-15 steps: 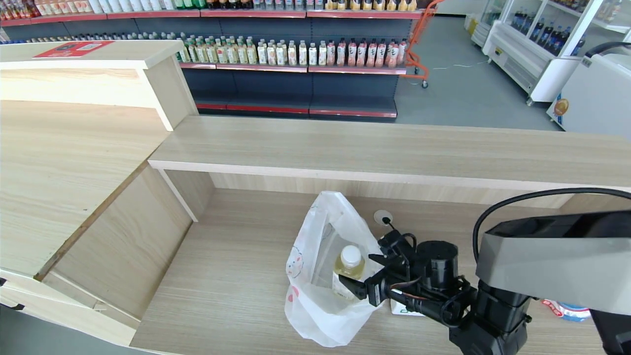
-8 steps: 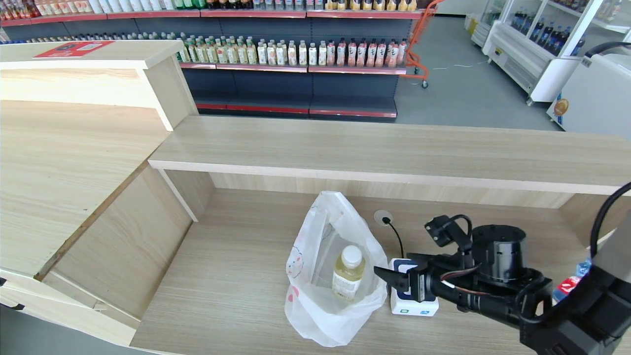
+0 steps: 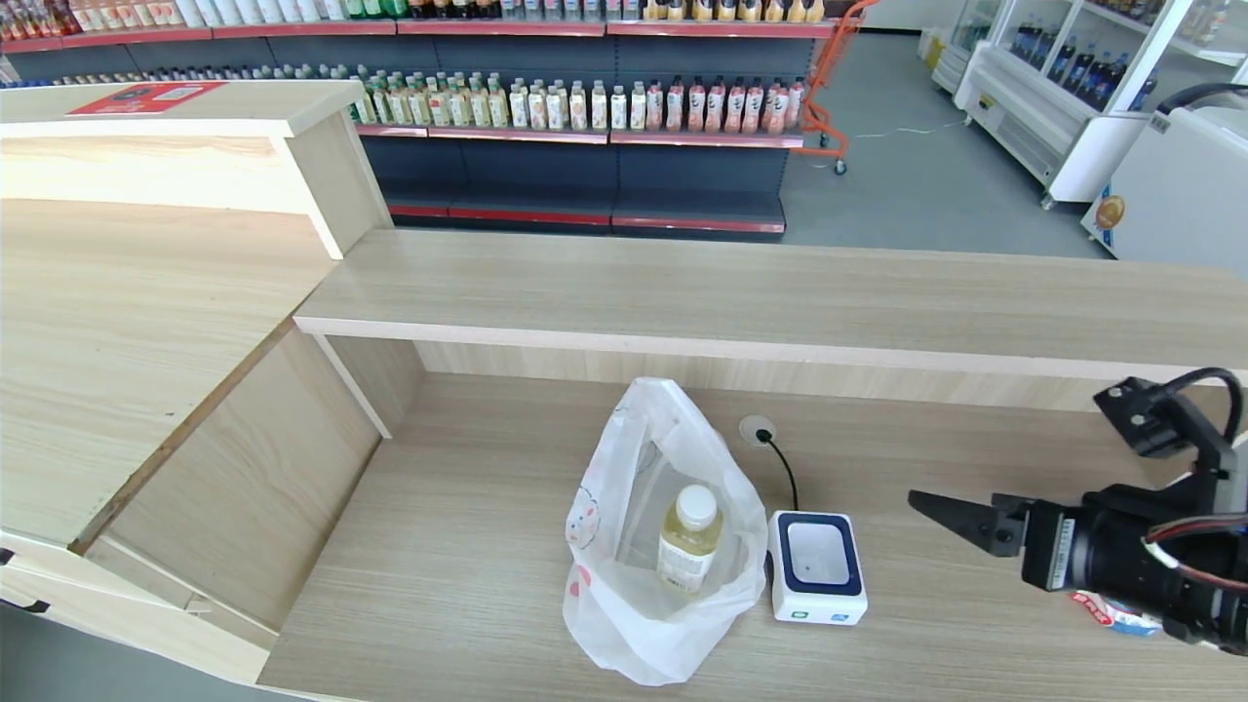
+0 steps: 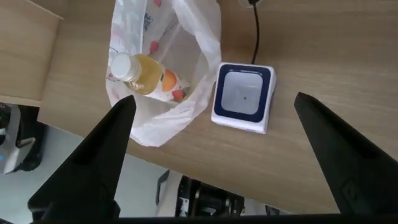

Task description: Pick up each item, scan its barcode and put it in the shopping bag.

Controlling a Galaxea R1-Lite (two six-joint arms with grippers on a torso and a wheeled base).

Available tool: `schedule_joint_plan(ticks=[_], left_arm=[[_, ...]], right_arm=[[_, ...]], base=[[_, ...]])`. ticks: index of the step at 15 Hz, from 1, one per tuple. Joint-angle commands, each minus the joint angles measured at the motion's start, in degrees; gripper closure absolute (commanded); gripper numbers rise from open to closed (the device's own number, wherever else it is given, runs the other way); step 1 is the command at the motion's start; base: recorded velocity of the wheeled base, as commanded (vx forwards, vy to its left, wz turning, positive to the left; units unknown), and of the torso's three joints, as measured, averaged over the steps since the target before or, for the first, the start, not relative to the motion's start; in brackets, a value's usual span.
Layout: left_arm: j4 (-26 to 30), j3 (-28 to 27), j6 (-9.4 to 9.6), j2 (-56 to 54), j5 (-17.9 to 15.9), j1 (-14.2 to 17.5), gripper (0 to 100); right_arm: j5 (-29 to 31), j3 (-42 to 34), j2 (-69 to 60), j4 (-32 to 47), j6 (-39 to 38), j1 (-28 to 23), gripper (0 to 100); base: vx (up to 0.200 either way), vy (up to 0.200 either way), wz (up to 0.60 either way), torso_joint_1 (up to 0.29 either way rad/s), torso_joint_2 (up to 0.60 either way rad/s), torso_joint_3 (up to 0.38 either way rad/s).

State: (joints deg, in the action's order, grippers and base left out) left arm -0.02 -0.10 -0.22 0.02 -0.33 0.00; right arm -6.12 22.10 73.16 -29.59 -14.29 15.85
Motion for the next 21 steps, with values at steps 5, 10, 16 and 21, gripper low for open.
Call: schedule_joint_plan(ticks=[5,10,16,21], left_arm=[[-0.06,0.01,-0.04,-0.02,-0.02,0.00,0],[-0.06,0.01,-0.48,-0.02,0.07,0.00,0],[-0.06,0.01,-0.22,-0.02,-0.02,0.00,0],[-0.06,0.01,-0.04,-0.02,-0.02,0.00,0]], right_arm=[[3.13,1.10,-20.07,16.67,-1.09,-10.05,0],[4.10,4.71,-26.93,30.99,-1.01,-11.72,0],[3.83,6.29,-22.44,30.99,-3.11,-11.72,0],[5.33,10.77,-16.03,31.17,-10.23,-17.69,0]], base=[[0.000,0.000,0.00,0.000,0.00,0.000],[-0.120,0.000,0.00,0.001,0.00,0.000],[-0.100,0.000,0.00,0.004,0.00,0.001],[0.000,-0.160,0.00,0.001,0.00,0.000]])
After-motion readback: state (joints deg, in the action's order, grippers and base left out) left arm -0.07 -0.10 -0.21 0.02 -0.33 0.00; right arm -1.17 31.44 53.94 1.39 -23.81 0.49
